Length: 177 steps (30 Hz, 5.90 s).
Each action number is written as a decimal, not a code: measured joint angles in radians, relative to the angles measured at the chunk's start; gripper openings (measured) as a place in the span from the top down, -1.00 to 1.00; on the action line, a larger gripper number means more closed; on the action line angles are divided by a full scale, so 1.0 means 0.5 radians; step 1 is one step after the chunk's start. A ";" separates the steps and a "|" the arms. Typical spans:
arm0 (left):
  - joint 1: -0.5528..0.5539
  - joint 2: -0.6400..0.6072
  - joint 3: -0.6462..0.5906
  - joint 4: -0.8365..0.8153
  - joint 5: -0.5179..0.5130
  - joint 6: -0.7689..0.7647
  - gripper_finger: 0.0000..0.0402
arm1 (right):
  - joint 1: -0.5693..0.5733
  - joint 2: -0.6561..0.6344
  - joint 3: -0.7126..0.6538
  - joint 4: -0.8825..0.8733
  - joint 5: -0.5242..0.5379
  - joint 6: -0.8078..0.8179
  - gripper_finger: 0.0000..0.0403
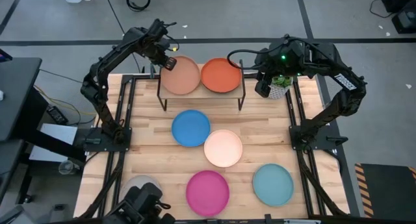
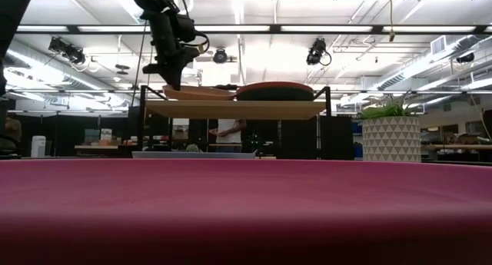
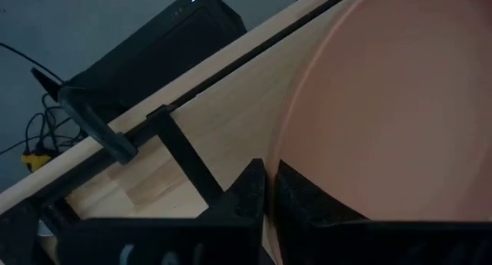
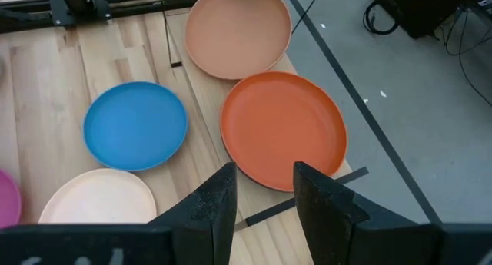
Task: Place and stack plates onto a shelf
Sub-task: Put the brown plate on the shelf, then stack the gray plate on top of the brown plate on the shelf, then stack the pink plate on top of the orange plate on the shelf
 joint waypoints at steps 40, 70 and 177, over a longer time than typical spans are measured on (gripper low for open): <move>-1.597 -0.428 0.042 -0.372 0.643 0.445 0.36 | 0.001 0.002 0.001 0.075 0.038 0.003 0.33; -3.090 -0.809 -1.964 1.144 0.342 -0.945 0.37 | 0.006 0.002 0.001 0.077 0.038 0.035 0.33; -0.053 -0.496 -0.520 0.406 0.078 -0.362 0.24 | -0.101 0.005 0.001 0.299 -0.063 -0.102 0.33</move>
